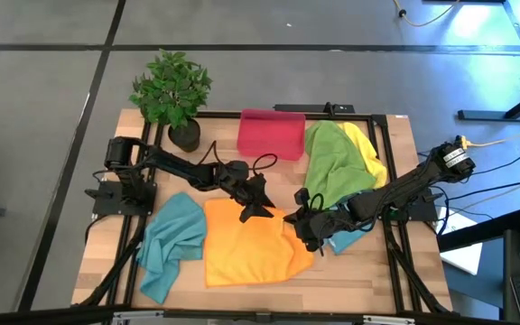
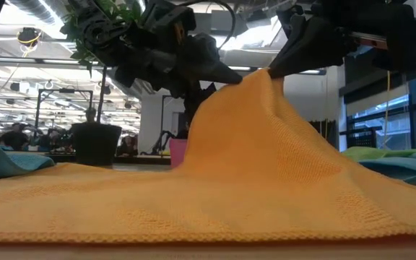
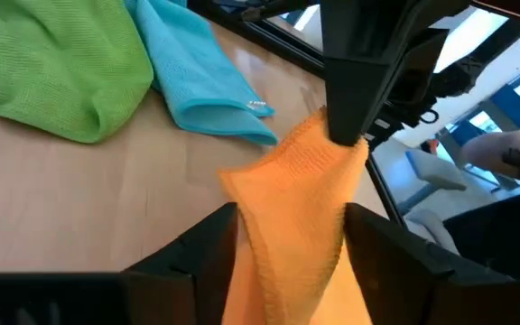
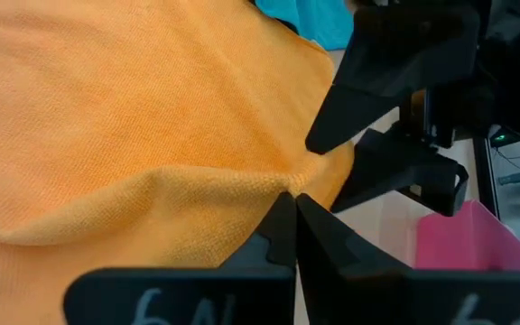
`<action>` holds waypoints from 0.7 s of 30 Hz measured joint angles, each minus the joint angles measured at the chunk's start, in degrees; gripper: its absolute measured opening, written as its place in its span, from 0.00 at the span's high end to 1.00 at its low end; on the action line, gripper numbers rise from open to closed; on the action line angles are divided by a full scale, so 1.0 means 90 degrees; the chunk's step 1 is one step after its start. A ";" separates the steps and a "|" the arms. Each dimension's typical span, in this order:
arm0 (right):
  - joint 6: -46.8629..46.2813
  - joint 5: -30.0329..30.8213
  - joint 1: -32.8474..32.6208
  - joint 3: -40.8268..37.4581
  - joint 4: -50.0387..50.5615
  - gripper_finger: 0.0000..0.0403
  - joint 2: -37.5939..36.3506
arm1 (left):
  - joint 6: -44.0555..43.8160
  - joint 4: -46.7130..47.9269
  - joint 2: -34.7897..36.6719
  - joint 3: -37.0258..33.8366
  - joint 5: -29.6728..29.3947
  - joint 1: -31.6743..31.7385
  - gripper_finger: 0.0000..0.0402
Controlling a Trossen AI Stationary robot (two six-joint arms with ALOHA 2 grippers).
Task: Roll microfiber towels into tight, uniform cylinder then place into a basket
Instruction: Fold the orange towel
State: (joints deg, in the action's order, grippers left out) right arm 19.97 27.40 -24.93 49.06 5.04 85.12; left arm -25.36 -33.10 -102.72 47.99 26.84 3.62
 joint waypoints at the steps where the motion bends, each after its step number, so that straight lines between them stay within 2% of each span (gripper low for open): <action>1: 0.0000 0.0000 0.0000 0.0000 0.0000 0.99 0.0000 | 0.0000 0.0000 0.0000 0.0000 0.0057 0.0000 0.58; 6: 0.0000 0.0000 0.0000 0.0000 -0.0002 0.99 0.0000 | 0.0000 0.0000 0.0000 0.0002 0.0291 0.0061 0.74; 14: 0.0000 0.0002 0.0000 0.0000 -0.0002 0.99 0.0000 | -0.0123 -0.0224 0.0000 0.0010 0.0317 0.0266 0.98; 21: -0.0196 0.0050 0.0003 0.0000 0.0040 0.98 0.0000 | 0.0137 -0.0342 0.0000 0.0010 0.0066 0.0291 1.00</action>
State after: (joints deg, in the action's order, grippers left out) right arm 18.21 27.85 -24.90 49.06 5.40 85.12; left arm -24.13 -36.18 -102.72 48.07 27.44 6.24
